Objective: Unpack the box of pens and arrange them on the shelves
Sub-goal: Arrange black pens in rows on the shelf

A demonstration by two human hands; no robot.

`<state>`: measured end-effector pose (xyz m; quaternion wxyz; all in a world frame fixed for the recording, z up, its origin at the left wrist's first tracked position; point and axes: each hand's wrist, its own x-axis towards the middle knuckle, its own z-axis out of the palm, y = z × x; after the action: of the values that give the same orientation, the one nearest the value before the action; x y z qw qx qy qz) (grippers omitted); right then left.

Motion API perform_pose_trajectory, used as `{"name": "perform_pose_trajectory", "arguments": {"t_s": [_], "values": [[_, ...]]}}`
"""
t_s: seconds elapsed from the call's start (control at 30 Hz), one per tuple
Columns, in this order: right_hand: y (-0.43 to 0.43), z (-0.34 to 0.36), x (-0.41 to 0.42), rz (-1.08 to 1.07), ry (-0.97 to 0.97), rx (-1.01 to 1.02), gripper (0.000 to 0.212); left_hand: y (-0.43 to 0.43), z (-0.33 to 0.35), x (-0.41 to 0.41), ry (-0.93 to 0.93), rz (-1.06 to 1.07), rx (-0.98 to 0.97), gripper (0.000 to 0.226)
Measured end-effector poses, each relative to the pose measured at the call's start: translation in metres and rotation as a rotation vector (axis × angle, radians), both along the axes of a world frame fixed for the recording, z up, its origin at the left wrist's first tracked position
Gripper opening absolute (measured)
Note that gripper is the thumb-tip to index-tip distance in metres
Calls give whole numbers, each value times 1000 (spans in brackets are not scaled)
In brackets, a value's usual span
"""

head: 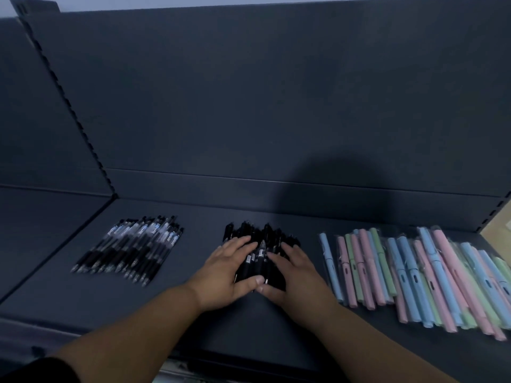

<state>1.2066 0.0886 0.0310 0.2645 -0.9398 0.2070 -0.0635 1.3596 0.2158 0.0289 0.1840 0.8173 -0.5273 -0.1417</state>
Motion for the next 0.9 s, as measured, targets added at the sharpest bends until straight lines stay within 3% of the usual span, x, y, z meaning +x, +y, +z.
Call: {"name": "perform_pose_trajectory", "arguments": {"t_s": [0.13,0.27,0.33,0.53,0.73,0.9], "values": [[3,6,-5,-48,-8,10,71,6,6,-5,47,66,-54,111],[20,19,-6,-103,-76,-63,51,29,13,-10,34,165,-153,63],[38,27,0,-103,-93,-78,46,53,17,-10,-7,209,-166,55],[136,51,41,32,-3,-97,55,179,33,0,-146,405,-126,58],[285,45,94,299,45,-78,56,369,24,7,-129,678,-66,67],[419,17,125,529,125,-140,61,531,-1,-13,-65,952,98,70]]}}
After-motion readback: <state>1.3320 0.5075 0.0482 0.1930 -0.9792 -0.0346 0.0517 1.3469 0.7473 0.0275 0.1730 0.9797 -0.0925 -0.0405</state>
